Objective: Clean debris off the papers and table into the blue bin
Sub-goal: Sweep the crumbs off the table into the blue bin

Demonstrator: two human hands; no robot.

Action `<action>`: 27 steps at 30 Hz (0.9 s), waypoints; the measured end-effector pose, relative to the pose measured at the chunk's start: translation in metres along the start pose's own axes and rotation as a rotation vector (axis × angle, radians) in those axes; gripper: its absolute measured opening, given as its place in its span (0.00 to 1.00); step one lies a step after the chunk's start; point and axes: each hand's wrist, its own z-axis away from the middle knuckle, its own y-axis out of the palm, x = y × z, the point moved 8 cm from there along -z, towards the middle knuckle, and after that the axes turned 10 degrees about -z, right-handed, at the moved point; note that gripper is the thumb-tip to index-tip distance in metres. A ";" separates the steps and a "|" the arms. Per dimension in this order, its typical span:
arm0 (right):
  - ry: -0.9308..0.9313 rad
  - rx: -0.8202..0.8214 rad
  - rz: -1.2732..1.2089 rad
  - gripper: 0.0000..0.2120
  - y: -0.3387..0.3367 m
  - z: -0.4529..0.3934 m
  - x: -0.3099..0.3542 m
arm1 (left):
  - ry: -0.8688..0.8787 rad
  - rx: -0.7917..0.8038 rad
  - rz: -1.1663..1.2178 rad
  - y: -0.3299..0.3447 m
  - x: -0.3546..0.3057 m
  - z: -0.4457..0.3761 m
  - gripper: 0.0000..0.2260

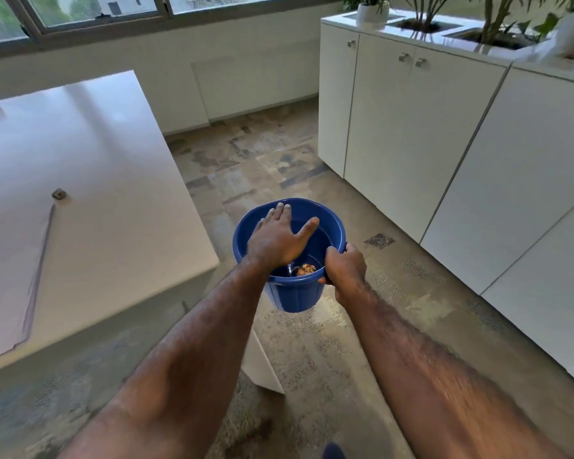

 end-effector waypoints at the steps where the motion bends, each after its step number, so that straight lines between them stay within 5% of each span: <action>1: 0.014 -0.005 -0.004 0.13 -0.003 -0.006 -0.005 | -0.022 -0.099 0.009 0.003 0.005 0.003 0.36; 5: 0.056 -0.029 0.033 0.14 -0.009 -0.042 -0.034 | -0.230 -0.340 0.124 0.046 0.030 0.016 0.35; 11: 0.134 0.084 0.093 0.11 -0.008 -0.097 -0.108 | -0.792 -0.005 0.803 0.193 0.082 0.013 0.33; 15: 0.208 0.122 0.100 0.12 -0.012 -0.140 -0.186 | -0.931 0.088 1.029 0.289 0.096 0.006 0.24; 22: 0.385 0.232 0.118 0.15 -0.015 -0.201 -0.324 | -1.117 0.118 1.068 0.434 0.126 0.010 0.21; 27: 0.507 0.234 0.138 0.30 -0.024 -0.229 -0.445 | -1.220 0.111 1.084 0.536 0.152 0.020 0.19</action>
